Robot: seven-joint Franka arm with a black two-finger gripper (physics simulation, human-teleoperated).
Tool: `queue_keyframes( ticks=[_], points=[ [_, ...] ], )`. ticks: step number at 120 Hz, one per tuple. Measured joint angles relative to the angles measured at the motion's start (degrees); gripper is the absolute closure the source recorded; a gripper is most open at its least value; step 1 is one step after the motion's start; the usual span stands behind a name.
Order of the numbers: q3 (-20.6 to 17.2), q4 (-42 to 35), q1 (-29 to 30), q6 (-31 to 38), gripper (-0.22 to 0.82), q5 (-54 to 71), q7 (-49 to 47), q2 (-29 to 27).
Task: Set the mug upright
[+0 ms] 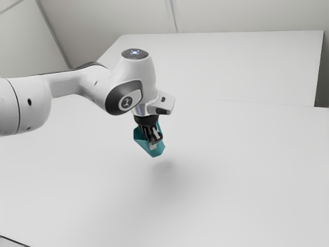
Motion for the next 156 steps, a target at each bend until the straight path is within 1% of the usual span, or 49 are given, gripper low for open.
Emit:
queue_keyframes(
  ticks=[23, 42, 68, 104, 148, 156],
  points=[
    [-0.03, -0.57, 4.67, -0.42, 0.79, 1.83, -1.90, 0.69],
    [-0.02, -1.86, 8.27, 1.43, 0.79, 2.23, -2.62, 1.95],
    [-0.01, -1.96, 7.34, 3.45, 0.79, 2.55, -3.20, 3.48],
    [0.00, -2.74, 7.68, 4.62, 0.79, 2.64, -3.73, 5.14],
    [0.08, -4.15, 7.97, 6.00, 0.78, 2.58, -4.16, 5.42],
    [0.09, -4.16, 7.97, 6.08, 0.76, 2.51, -4.18, 5.42]
  ],
)
